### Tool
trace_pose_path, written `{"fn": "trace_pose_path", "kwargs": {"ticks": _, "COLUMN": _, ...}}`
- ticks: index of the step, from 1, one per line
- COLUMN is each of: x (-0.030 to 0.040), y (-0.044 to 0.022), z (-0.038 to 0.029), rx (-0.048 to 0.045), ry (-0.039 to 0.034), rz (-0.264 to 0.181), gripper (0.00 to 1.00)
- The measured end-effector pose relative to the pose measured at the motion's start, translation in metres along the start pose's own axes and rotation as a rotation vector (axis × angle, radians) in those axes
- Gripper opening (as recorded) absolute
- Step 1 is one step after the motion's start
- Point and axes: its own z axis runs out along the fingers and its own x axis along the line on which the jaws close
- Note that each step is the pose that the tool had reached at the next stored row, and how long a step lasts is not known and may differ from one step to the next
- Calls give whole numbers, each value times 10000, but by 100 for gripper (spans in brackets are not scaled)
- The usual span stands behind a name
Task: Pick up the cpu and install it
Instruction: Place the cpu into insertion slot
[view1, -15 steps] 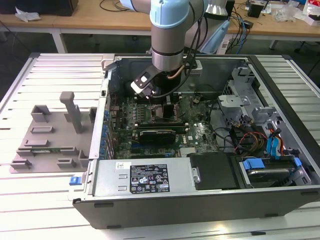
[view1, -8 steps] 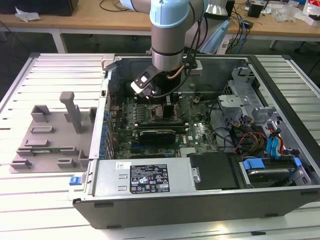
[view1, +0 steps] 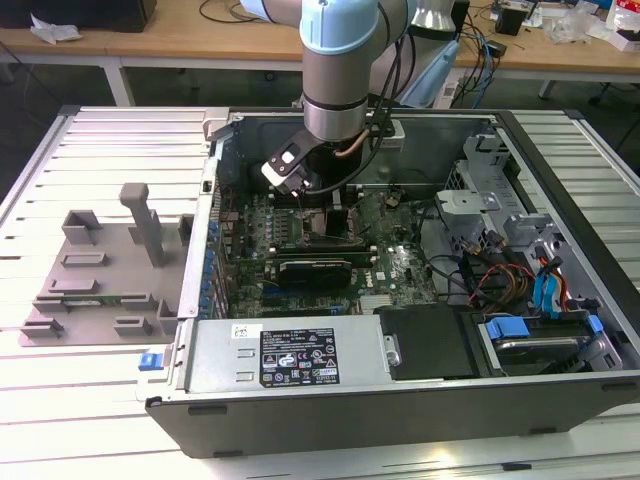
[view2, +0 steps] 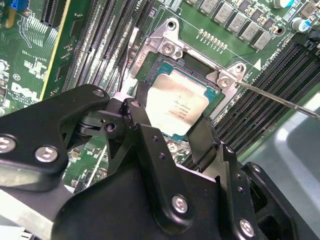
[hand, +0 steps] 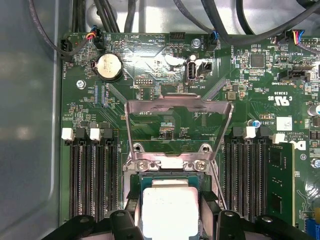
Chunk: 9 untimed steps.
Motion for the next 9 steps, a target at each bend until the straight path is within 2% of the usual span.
{"fn": "trace_pose_path", "kwargs": {"ticks": 6, "x": 0, "y": 1, "z": -6, "rx": 0, "ry": 1, "rz": -1, "gripper": 59}}
{"fn": "trace_pose_path", "kwargs": {"ticks": 8, "x": -1, "y": 0, "z": -9, "rx": 2, "ry": -2, "rz": -1, "gripper": 57}}
{"fn": "trace_pose_path", "kwargs": {"ticks": 9, "x": -1, "y": 0, "z": -9, "rx": 1, "ry": -1, "rz": -1, "gripper": 53}}
